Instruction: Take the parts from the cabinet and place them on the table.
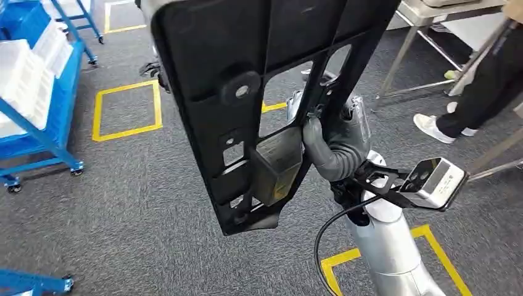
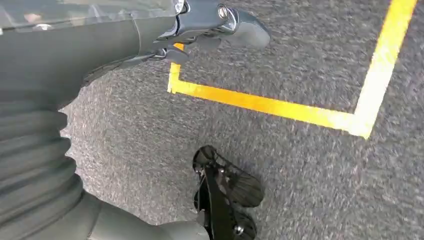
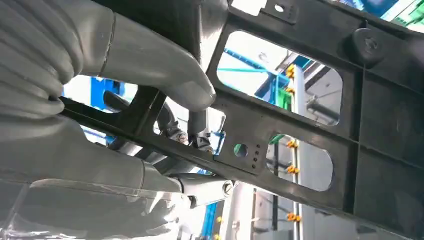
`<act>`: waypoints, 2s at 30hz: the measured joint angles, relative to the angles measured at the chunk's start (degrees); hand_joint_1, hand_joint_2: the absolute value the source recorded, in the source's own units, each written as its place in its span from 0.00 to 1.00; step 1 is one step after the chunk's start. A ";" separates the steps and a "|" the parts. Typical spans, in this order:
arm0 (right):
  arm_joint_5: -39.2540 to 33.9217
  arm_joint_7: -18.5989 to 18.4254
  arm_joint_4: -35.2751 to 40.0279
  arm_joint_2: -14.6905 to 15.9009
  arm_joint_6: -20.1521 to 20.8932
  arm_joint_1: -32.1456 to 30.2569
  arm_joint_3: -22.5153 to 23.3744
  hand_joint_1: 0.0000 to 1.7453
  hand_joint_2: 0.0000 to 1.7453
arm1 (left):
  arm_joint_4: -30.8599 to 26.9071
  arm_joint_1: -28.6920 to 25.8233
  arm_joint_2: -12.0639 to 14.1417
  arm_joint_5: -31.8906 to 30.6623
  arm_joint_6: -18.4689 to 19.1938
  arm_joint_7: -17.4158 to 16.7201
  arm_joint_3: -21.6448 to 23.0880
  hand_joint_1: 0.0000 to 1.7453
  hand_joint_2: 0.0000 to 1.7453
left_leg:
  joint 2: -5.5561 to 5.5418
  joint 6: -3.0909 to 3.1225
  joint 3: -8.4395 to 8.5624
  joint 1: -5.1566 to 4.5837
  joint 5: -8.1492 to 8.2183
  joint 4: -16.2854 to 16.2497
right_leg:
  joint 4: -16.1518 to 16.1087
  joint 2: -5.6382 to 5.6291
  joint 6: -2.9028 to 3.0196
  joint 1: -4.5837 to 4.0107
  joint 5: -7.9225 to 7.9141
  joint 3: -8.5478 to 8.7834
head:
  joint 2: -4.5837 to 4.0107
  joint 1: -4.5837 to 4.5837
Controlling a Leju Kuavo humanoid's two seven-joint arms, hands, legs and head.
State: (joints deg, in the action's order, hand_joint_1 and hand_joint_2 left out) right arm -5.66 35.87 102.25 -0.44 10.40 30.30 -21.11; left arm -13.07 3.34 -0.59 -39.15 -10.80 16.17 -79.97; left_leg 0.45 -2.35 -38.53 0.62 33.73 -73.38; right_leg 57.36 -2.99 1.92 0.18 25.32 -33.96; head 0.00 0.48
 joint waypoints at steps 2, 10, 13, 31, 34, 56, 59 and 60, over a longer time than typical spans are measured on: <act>0.28 -0.02 0.09 0.00 -0.06 0.01 0.00 1.00 1.00 | 0.00 0.08 0.00 0.00 0.07 -0.02 0.00 0.00 1.00 | -1.22 0.09 4.41 0.36 -5.71 10.12 | 0.32 -1.46 -0.26 0.10 0.15 0.07 | 0.00 0.00; 2.32 -0.22 1.07 0.02 -1.09 -0.57 0.04 1.00 1.00 | 0.00 0.48 -0.39 -0.50 0.44 -1.11 -0.07 0.00 1.00 | -1.79 2.67 6.85 0.59 -7.10 16.55 | 4.65 0.16 -2.65 0.08 2.65 -3.20 | 0.00 -0.77; 2.65 -0.24 1.14 0.07 -1.14 -1.04 0.07 1.00 1.00 | 0.00 0.11 -0.46 -1.01 0.94 -1.27 -0.07 0.00 1.00 | 0.58 2.96 6.73 0.16 -6.98 16.50 | 17.90 2.28 -3.00 0.22 8.32 -9.26 | 0.00 -0.96; 3.17 -0.37 1.99 0.57 -1.29 -1.39 0.37 1.00 1.00 | 0.00 0.53 -0.68 -2.21 2.05 -1.68 0.37 0.00 1.00 | 0.36 0.39 2.37 -0.05 1.00 4.11 | -0.38 2.74 -0.33 -0.11 0.32 0.52 | 0.00 -0.76; 3.17 -0.31 2.43 0.92 -1.31 -2.12 0.44 1.00 1.00 | 0.00 0.27 -0.52 -2.21 2.14 -1.25 0.37 0.00 1.00 | 0.05 0.21 -0.94 0.02 1.11 -1.78 | -0.15 0.52 -0.34 -0.09 0.33 0.58 | 0.00 -0.76; 2.16 0.42 4.87 2.53 -4.11 -3.25 1.27 1.00 1.00 | -0.09 0.59 1.36 -4.24 3.52 -0.85 1.99 0.00 1.00 | 5.53 2.05 6.94 -0.57 -6.31 16.03 | 0.30 5.74 -1.60 -1.12 0.98 0.37 | 0.00 -1.66; 2.16 0.20 4.83 2.56 -4.20 -2.97 1.05 1.00 1.00 | -0.09 0.96 1.33 -4.24 4.07 -0.59 2.12 0.00 1.00 | 3.12 1.05 6.79 -0.35 -5.06 14.99 | -0.81 4.18 -0.74 -0.37 0.21 0.83 | 0.00 -1.62; 2.12 0.18 4.68 2.54 -4.26 -2.49 0.85 1.00 1.00 | -0.09 0.93 1.29 -4.28 4.20 -0.57 2.12 0.00 1.00 | 1.13 0.88 5.37 -0.17 -2.86 11.57 | -0.78 3.69 -0.45 -0.27 0.14 0.77 | 0.00 -1.55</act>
State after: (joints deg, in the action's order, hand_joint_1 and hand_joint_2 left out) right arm -3.54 36.04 106.92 2.10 6.14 27.81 -20.26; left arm -13.16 4.27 0.70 -43.43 -6.60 15.61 -77.85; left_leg 1.58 -1.47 -33.17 0.46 30.87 -61.81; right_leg 56.58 0.70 1.47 -0.09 25.46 -33.19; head 0.00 -1.07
